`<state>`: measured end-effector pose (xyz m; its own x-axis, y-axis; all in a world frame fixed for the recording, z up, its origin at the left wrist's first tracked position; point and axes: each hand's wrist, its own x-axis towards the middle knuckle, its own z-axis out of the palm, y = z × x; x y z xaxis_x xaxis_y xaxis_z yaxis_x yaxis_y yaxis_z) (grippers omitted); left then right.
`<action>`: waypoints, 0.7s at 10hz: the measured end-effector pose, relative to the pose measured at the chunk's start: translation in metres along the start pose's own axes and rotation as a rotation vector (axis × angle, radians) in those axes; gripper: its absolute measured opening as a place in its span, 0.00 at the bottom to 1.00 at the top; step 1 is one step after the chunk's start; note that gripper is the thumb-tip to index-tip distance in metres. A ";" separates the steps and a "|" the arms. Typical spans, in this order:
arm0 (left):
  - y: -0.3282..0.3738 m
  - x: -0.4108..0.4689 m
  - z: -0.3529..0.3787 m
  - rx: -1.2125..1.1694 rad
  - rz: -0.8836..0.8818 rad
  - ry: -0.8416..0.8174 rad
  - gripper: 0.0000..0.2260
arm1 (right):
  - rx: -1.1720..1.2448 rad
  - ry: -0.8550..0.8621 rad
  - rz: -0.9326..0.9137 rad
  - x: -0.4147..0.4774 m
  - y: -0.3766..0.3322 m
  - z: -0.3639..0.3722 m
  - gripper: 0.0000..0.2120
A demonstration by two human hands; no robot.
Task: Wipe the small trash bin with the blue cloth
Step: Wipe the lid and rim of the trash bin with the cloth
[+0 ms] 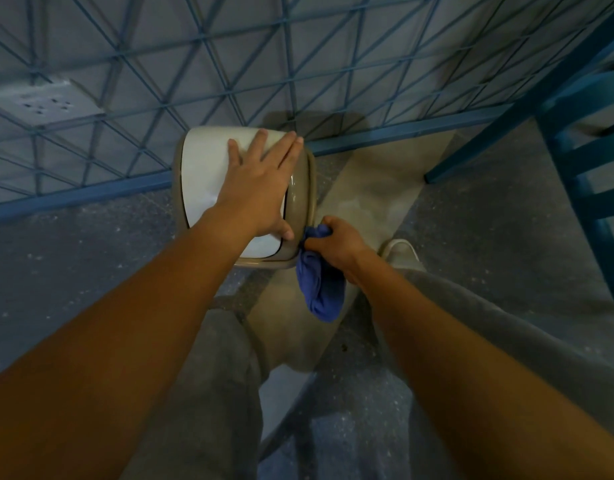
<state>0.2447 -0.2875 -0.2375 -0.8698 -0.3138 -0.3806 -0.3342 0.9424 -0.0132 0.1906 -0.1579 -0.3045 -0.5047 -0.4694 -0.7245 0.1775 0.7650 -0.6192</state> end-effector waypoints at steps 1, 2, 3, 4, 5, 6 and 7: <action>0.000 0.000 0.000 0.001 0.001 0.001 0.58 | 0.050 0.019 -0.017 -0.006 0.005 0.006 0.18; 0.000 0.001 0.001 0.002 0.001 0.000 0.58 | 0.130 0.104 -0.026 -0.009 0.009 0.011 0.18; 0.000 0.001 0.001 0.005 0.003 -0.001 0.58 | 0.295 0.228 -0.008 -0.010 0.012 0.020 0.19; 0.000 0.001 0.001 0.005 0.000 0.004 0.58 | 0.402 0.408 0.015 -0.013 0.008 0.034 0.19; 0.000 0.001 0.001 0.010 0.003 0.006 0.58 | 0.442 0.523 0.042 -0.018 0.009 0.052 0.18; -0.001 0.001 0.001 0.003 0.004 0.002 0.58 | 0.498 0.554 0.071 -0.025 0.013 0.066 0.19; -0.001 0.001 0.001 -0.001 0.005 0.006 0.58 | 0.559 0.565 0.066 -0.032 0.014 0.077 0.19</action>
<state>0.2445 -0.2884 -0.2384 -0.8740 -0.3094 -0.3747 -0.3300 0.9439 -0.0098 0.2745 -0.1657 -0.3133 -0.8036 -0.0216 -0.5947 0.5439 0.3790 -0.7487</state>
